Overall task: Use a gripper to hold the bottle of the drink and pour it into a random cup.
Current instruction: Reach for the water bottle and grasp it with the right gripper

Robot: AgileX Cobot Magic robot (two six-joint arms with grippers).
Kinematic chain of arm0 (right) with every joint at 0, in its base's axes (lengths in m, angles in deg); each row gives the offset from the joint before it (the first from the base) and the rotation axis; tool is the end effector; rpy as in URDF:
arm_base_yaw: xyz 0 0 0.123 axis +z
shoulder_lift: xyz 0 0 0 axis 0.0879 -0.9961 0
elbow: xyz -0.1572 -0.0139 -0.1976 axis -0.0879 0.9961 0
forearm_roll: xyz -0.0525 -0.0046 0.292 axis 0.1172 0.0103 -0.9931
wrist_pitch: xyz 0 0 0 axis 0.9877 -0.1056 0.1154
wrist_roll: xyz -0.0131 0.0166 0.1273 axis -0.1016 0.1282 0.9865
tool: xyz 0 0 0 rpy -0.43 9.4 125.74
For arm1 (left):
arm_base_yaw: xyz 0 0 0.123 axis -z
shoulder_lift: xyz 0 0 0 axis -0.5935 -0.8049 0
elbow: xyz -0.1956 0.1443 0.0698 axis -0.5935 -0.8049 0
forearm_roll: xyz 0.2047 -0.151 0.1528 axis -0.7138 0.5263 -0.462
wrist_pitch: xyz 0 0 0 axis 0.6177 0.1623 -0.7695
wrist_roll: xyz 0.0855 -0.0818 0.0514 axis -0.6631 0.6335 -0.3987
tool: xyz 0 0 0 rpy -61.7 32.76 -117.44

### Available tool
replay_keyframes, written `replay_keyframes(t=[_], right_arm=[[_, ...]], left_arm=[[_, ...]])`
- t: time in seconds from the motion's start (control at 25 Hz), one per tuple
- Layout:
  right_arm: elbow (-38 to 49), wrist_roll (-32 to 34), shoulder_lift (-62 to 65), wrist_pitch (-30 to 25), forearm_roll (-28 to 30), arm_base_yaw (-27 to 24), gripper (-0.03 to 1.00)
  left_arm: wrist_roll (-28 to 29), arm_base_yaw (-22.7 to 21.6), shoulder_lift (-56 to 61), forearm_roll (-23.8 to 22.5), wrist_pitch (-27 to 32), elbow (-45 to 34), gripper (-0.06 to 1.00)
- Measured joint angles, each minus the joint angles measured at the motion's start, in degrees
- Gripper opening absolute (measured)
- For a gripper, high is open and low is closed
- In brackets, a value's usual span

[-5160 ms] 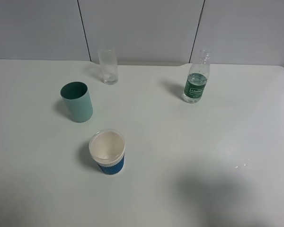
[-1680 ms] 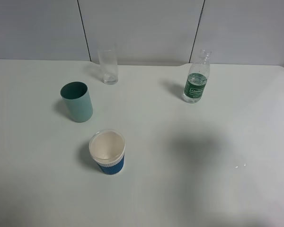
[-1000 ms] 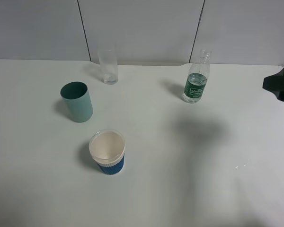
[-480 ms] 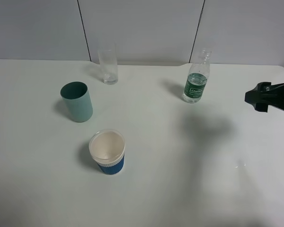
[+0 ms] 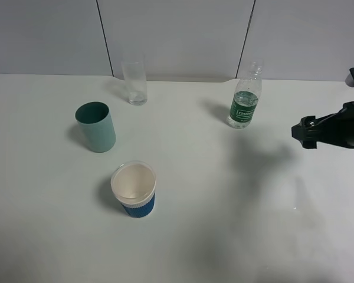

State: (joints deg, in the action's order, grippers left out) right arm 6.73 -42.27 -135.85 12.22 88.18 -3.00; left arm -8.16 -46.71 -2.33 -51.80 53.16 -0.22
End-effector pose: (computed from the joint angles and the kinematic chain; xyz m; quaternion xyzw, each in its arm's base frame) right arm 0.2910 0.0119 0.0890 -0.0920 0.9076 -0.0203 0.4090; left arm 0.1258 0.0062 0.2693 0.0055 0.8882 0.0135 0.4592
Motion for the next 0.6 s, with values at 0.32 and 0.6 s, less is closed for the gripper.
replay_keyframes(t=[0.32,0.6], right_arm=[[0.00,3.25,-7.04,7.84,9.80,0.00,0.87],[-0.05,4.24,-13.09,17.33,14.36,0.00,0.87]], left_arm=[[0.00,0.00,0.00,0.00,0.00,0.00,0.99],[0.00,0.00,0.00,0.00,0.00,0.00,0.99]])
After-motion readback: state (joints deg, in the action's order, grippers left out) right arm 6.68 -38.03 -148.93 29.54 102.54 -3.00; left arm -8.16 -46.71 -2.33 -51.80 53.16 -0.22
